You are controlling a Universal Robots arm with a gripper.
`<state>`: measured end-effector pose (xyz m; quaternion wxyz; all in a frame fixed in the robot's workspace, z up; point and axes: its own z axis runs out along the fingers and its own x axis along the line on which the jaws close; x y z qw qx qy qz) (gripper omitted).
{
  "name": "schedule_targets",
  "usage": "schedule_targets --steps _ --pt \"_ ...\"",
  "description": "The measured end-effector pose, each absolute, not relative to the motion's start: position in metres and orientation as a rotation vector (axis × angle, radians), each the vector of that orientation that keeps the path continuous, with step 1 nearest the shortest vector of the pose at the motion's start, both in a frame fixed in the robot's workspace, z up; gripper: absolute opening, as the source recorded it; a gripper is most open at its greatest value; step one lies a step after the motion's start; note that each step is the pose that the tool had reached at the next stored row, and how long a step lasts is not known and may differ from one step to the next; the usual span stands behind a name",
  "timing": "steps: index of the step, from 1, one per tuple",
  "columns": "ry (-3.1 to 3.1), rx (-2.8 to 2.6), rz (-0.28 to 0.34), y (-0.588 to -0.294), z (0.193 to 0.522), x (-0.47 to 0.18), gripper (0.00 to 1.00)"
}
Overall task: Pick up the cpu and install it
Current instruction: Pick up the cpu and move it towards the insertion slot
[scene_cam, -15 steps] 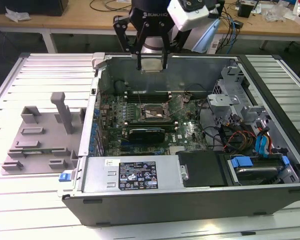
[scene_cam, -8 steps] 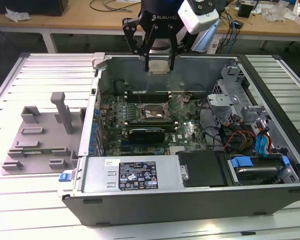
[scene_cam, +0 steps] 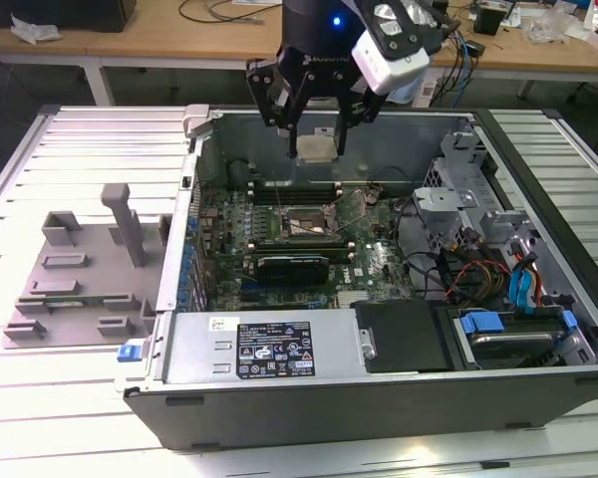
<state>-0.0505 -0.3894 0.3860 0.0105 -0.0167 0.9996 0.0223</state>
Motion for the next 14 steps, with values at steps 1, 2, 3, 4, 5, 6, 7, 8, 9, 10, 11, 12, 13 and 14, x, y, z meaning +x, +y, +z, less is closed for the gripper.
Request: schedule_targets --steps 1,2,3,4,5,6,7,8,9,10,11,12,13,14 --pt "3.120 -0.052 0.070 -0.389 0.381 -0.050 0.55" --pt "3.120 -0.052 0.070 -0.389 0.378 -0.050 0.55" --pt "3.120 -0.052 0.070 -0.388 0.374 -0.050 0.55" --pt "3.120 -0.052 0.070 -0.387 0.371 -0.050 0.55" --pt "3.120 -0.052 0.070 -0.386 0.368 -0.050 0.55" --pt "3.121 -0.052 0.070 -0.384 0.364 -0.050 0.55" --pt "3.121 -0.052 0.070 -0.382 0.360 -0.050 0.55" --pt "3.122 -0.052 0.070 -0.379 0.356 -0.050 0.55" --pt "3.122 -0.052 0.070 -0.377 0.352 -0.050 0.55" --pt "3.122 -0.052 0.070 -0.375 0.349 -0.050 0.55" --pt "3.122 -0.052 0.070 -0.374 0.347 -0.050 0.55" --pt "3.122 -0.052 0.070 -0.373 0.344 -0.050 0.55" --pt "3.122 -0.052 0.070 -0.372 0.341 -0.050 0.55" --pt "3.122 -0.052 0.070 -0.371 0.338 -0.050 0.55"
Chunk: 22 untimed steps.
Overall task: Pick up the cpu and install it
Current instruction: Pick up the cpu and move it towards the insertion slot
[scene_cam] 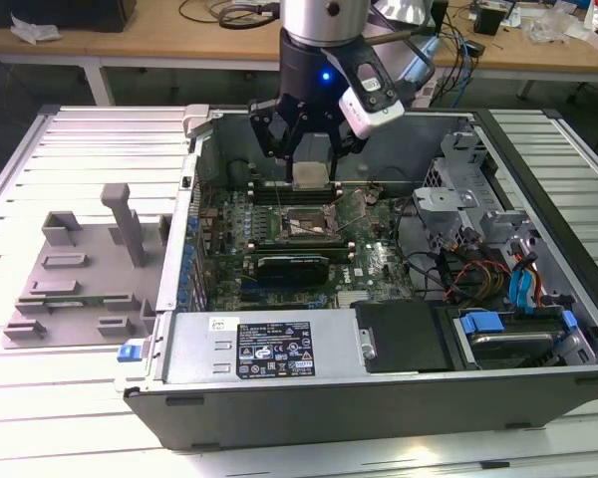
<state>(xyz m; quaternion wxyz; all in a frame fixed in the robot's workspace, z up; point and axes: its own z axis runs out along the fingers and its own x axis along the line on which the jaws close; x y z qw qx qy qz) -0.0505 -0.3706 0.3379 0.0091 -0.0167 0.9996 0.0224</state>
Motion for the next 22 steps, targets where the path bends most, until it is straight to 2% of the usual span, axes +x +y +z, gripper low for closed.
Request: schedule_targets --steps 22 --pt "3.123 -0.052 0.070 -0.353 0.305 -0.050 0.55"
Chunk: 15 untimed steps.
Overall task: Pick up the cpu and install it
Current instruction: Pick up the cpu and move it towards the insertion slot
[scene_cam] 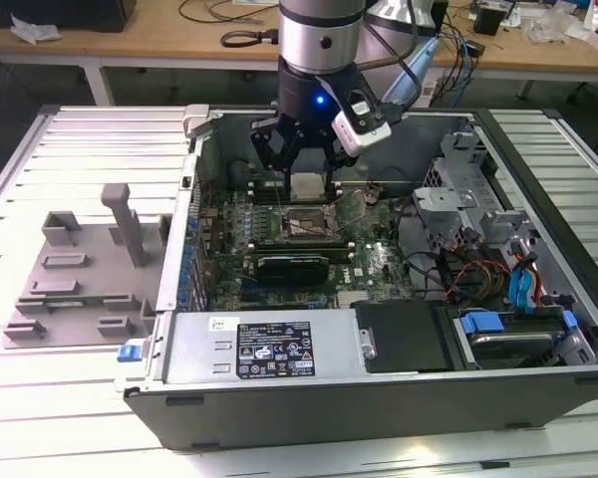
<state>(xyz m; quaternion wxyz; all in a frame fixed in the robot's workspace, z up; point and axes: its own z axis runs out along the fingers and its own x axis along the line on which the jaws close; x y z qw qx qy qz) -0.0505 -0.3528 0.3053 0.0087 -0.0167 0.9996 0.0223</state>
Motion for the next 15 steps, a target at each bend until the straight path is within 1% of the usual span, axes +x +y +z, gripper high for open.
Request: schedule_targets --steps 15 --pt "3.123 -0.052 0.072 -0.330 0.295 -0.047 0.55"
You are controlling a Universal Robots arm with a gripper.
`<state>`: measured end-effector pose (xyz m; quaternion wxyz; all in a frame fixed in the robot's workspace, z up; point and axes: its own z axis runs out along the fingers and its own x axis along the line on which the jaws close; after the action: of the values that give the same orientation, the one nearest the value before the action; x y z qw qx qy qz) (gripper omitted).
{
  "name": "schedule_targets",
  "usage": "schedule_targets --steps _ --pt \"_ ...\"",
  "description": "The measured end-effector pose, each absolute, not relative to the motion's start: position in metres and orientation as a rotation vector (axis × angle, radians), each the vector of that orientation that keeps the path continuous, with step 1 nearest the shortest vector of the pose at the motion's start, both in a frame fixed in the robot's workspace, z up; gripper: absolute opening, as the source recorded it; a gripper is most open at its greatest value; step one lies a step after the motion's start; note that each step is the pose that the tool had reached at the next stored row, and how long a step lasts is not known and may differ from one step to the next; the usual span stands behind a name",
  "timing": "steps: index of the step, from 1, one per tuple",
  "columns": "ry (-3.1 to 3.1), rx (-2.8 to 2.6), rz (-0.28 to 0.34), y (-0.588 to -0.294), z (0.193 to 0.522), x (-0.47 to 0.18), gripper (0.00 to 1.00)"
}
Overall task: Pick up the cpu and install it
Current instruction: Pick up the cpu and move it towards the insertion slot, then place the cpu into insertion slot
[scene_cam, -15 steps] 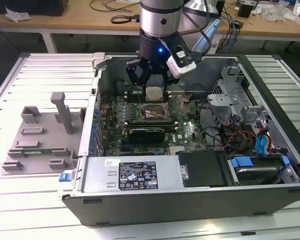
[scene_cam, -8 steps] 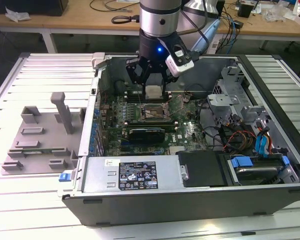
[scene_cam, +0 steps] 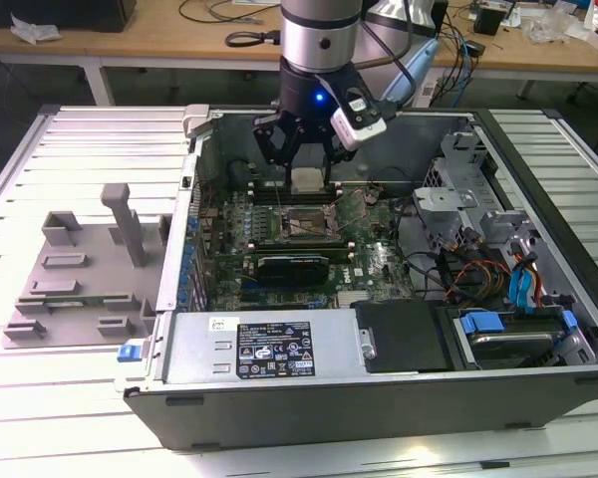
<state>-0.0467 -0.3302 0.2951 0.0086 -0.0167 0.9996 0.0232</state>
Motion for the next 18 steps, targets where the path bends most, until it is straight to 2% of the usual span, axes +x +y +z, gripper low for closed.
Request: schedule_targets --steps 18 --pt "3.123 -0.052 0.072 -0.3288 0.2925 -0.0454 0.55"
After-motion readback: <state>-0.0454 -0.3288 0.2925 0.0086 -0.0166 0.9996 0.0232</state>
